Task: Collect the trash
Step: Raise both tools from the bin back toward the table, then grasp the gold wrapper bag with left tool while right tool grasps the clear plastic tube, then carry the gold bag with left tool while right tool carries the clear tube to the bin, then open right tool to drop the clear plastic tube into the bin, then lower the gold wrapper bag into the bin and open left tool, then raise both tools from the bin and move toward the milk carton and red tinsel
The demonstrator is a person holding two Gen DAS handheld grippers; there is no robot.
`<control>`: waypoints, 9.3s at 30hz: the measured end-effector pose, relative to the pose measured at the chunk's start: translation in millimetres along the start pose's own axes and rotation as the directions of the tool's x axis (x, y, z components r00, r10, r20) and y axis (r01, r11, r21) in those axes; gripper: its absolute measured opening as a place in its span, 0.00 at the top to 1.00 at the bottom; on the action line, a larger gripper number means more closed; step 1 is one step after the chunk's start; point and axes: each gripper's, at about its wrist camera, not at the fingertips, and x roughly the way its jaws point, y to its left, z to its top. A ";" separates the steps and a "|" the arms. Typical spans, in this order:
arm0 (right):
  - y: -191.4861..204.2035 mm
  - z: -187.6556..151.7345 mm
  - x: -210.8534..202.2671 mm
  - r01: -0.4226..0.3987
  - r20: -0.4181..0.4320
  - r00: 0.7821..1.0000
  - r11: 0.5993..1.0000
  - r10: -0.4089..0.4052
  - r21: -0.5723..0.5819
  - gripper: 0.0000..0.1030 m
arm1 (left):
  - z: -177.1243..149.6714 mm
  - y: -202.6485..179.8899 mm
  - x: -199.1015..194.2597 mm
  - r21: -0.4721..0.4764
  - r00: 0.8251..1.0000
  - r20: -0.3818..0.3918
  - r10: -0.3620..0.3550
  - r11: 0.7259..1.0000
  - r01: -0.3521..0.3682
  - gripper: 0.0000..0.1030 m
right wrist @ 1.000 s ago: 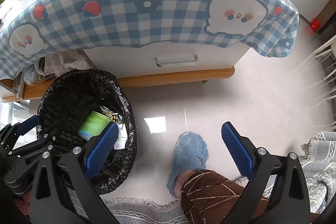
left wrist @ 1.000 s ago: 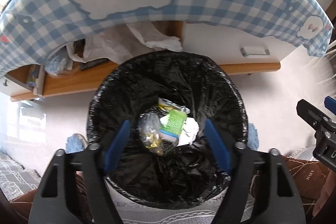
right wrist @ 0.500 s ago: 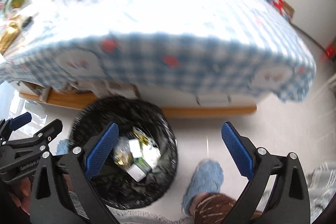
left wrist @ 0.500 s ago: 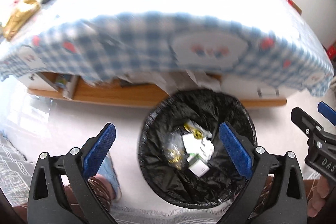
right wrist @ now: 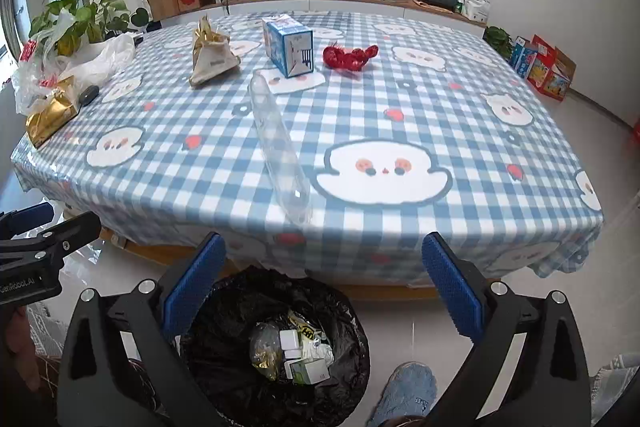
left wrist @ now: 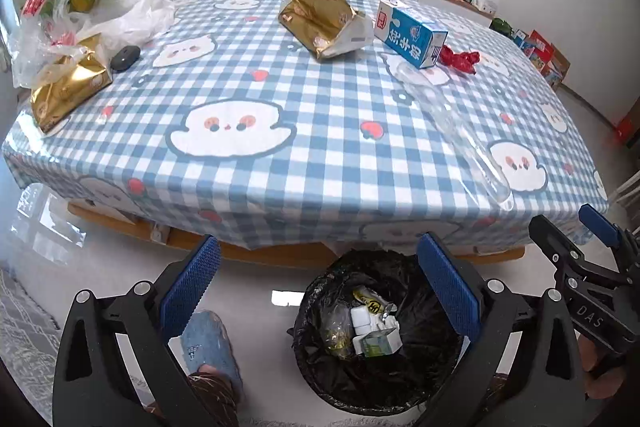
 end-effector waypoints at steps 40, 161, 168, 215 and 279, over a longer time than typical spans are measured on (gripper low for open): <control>-5.4 107.2 110.9 -0.064 -0.108 0.992 0.998 0.061 -0.021 0.21 | 234.7 -8.1 143.8 -0.061 0.996 -0.039 0.085 0.994 -0.087 0.07; 62.3 -104.0 65.1 -0.096 -0.329 0.940 0.995 0.089 -0.005 0.94 | -112.2 60.6 34.4 -0.066 0.969 -0.234 0.082 0.993 -0.100 0.96; 55.9 -106.7 64.7 -0.081 -0.308 0.948 0.997 0.077 0.000 0.54 | -112.0 55.5 39.5 -0.069 0.968 -0.239 0.081 0.993 -0.100 0.96; -98.2 -131.1 43.6 0.145 -0.316 0.944 0.981 -0.098 0.128 0.09 | -131.2 -106.6 105.0 0.111 0.956 -0.294 -0.011 0.993 0.045 0.69; -70.1 83.7 87.9 0.031 0.019 0.999 0.998 -0.032 0.050 0.09 | 121.2 -67.5 86.2 0.004 1.000 -0.020 -0.007 1.000 0.007 0.06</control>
